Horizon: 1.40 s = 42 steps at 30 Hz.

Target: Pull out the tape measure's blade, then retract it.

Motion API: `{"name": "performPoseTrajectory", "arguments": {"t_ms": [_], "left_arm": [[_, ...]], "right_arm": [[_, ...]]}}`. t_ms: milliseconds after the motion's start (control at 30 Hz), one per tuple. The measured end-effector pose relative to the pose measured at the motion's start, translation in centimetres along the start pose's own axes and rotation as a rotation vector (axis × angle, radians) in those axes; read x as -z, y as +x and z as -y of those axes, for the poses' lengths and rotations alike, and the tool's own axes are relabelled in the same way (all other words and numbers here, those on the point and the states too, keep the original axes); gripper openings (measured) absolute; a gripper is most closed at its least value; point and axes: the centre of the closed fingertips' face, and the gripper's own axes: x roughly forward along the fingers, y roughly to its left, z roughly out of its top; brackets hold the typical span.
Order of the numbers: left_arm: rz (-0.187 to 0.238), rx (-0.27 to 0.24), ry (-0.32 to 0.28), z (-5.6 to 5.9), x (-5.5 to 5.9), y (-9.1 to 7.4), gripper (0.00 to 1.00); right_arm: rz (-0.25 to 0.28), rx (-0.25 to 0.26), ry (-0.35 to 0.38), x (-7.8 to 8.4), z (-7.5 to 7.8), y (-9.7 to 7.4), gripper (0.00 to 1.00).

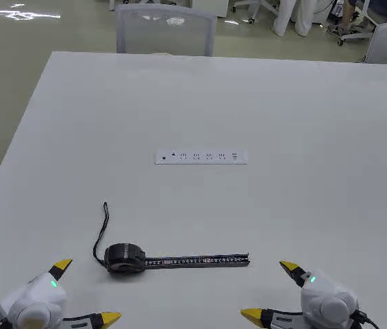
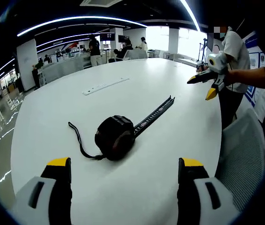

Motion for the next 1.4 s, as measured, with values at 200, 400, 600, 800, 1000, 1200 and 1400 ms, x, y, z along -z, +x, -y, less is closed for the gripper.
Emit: {"name": "performPoseTrajectory", "arguments": {"t_ms": [200,400,600,800,1000,1200,1400], "left_arm": [[0.004,-0.008,-0.02,0.9,0.6,-0.6,0.97],[0.012,-0.011,-0.031,1.9,0.5,-1.1,0.99],[0.02,-0.036,-0.05,2.0,0.1,-1.5,0.99],[0.023,-0.043,-0.055,2.0,0.2,-1.4,0.99],[0.025,-0.059,-0.059,1.8,0.0,-1.6,0.99],[0.018,-0.072,-0.07,1.8,-0.1,-1.4,0.99],[0.028,-0.087,-0.098,1.9,-0.4,-1.0,0.99]], "right_arm": [[0.013,0.009,0.021,-0.2,-0.5,-0.5,0.9],[0.021,0.019,0.027,-0.1,-0.6,-0.7,0.92],[0.021,0.021,0.03,-0.3,-0.6,-0.9,0.93],[0.02,0.018,0.025,-0.3,-0.7,-0.8,0.93],[0.021,0.02,0.028,-0.3,-0.6,-0.8,0.92],[0.015,0.017,0.031,-0.1,-0.6,-0.7,0.92],[0.02,0.016,0.019,-0.2,-0.8,-0.6,0.91]]}}
